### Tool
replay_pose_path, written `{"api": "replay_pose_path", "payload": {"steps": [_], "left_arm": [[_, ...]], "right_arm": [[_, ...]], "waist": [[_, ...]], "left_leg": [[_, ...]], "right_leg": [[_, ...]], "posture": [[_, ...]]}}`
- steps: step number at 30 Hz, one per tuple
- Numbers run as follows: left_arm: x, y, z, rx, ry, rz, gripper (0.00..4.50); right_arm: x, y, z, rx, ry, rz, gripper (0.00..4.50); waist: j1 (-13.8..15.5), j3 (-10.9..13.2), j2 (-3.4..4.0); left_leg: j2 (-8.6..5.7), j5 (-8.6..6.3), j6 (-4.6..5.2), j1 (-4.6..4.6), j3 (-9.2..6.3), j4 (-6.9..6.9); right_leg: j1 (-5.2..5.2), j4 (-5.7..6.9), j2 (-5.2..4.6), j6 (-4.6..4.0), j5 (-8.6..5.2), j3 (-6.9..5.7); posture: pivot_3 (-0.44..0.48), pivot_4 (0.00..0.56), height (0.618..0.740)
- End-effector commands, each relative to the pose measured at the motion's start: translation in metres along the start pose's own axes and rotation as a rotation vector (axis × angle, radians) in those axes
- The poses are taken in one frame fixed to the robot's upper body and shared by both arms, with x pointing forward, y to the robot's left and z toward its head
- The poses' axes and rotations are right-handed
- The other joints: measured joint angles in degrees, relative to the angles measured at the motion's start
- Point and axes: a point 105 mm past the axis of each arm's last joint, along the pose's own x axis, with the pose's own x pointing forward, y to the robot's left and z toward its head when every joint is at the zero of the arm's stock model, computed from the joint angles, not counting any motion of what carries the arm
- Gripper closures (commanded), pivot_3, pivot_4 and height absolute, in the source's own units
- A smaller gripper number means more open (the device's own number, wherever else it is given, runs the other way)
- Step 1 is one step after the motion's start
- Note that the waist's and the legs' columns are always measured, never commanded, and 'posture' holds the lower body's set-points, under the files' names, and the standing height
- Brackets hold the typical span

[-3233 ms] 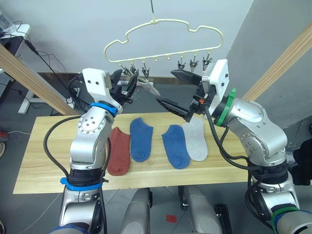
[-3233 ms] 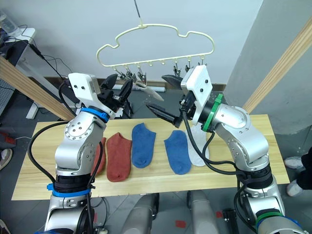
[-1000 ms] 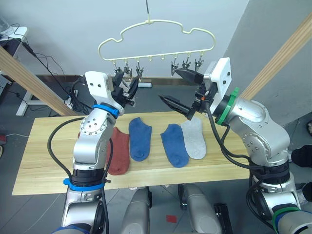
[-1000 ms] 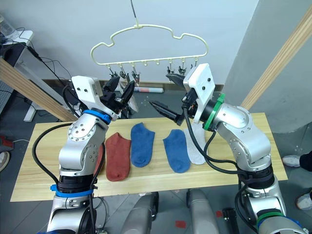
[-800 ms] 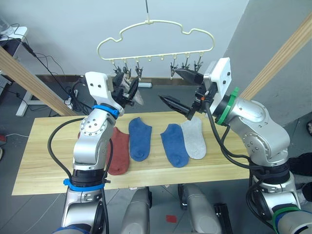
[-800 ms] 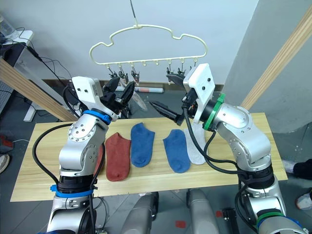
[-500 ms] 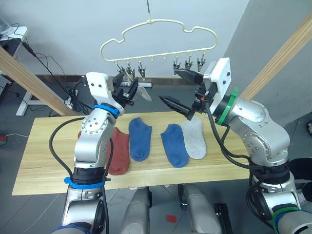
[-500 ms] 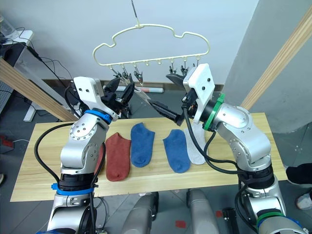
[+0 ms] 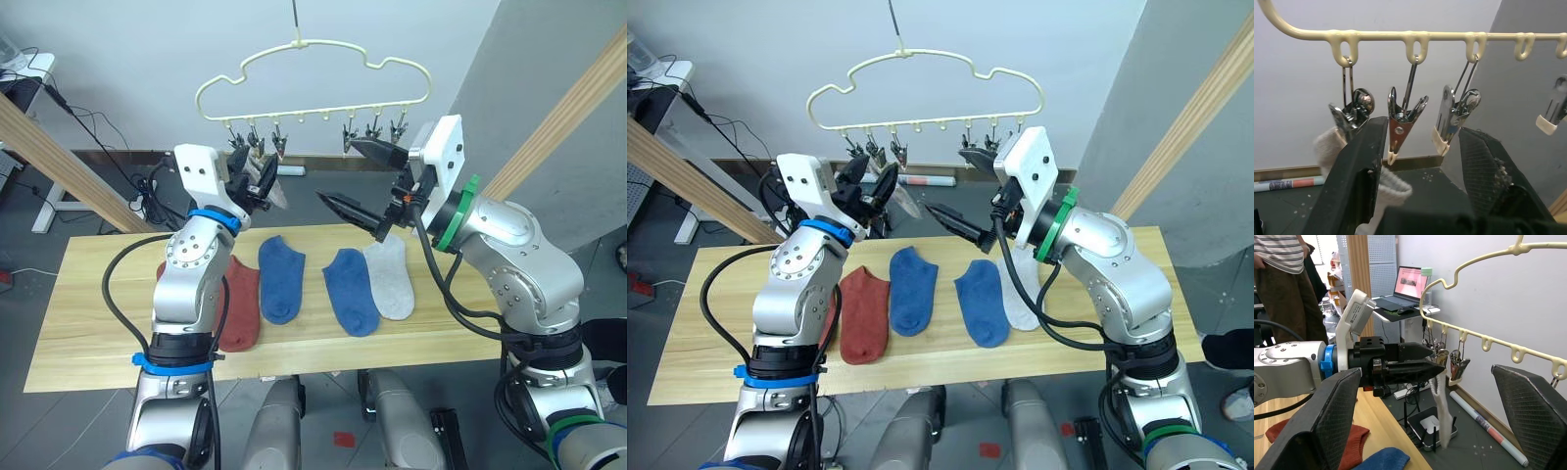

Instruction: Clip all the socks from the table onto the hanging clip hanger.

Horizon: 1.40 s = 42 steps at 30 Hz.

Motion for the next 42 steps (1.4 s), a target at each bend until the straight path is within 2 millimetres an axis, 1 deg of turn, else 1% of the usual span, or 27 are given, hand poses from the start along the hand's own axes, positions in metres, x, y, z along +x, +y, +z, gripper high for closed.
{"api": "replay_pose_path", "payload": {"steps": [1, 13, 23, 29, 36, 42], "left_arm": [[-0.001, 0.003, 0.011, 0.015, -0.049, 0.015, 3.08], [0.001, 0.006, 0.006, 0.021, -0.041, 0.016, 3.08], [0.004, 0.010, 0.006, 0.025, -0.050, 0.028, 3.08], [0.007, 0.009, 0.009, 0.032, -0.061, 0.026, 3.08], [0.014, 0.010, 0.018, 0.039, -0.089, 0.021, 3.08], [0.013, 0.011, 0.018, 0.038, -0.091, 0.026, 3.08]], "right_arm": [[-0.003, 0.004, 0.016, -0.041, -0.052, 0.007, 0.00], [-0.003, 0.003, 0.016, -0.041, -0.052, 0.000, 0.00], [-0.004, 0.005, 0.016, -0.039, -0.048, -0.002, 0.00], [-0.005, 0.005, 0.015, -0.037, -0.046, -0.003, 0.00], [-0.005, 0.005, 0.014, -0.034, -0.044, -0.006, 0.00], [-0.005, 0.005, 0.013, -0.033, -0.040, -0.004, 0.00]], "waist": [[0.0, 0.0, 0.00], [0.0, 0.0, 0.00], [0.0, 0.0, 0.00], [0.0, 0.0, 0.00], [0.0, 0.0, 0.00], [0.0, 0.0, 0.00]], "left_leg": [[0.00, 0.00, 0.00, 0.00, 0.00, 0.00], [0.00, 0.00, 0.00, 0.00, -0.01, 0.00], [0.00, 0.00, 0.00, 0.00, -0.01, 0.00], [0.00, 0.00, 0.00, -0.01, -0.01, 0.01], [0.00, 0.00, 0.00, -0.01, -0.01, 0.00], [0.00, 0.00, -0.01, -0.01, -0.01, 0.00]], "right_leg": [[0.00, 0.00, 0.00, 0.00, 0.00, 0.00], [0.00, 0.00, 0.00, 0.00, 0.00, -0.01], [0.00, 0.00, 0.00, 0.00, 0.00, -0.01], [0.00, 0.01, 0.00, 0.00, 0.01, -0.02], [0.00, 0.00, 0.00, 0.01, 0.01, -0.02], [-0.01, 0.00, 0.00, 0.00, 0.01, -0.02]], "posture": [[-0.081, 0.351, 0.740], [-0.083, 0.347, 0.740], [-0.084, 0.342, 0.740], [-0.084, 0.343, 0.740], [-0.082, 0.344, 0.740], [-0.080, 0.348, 0.740]]}}
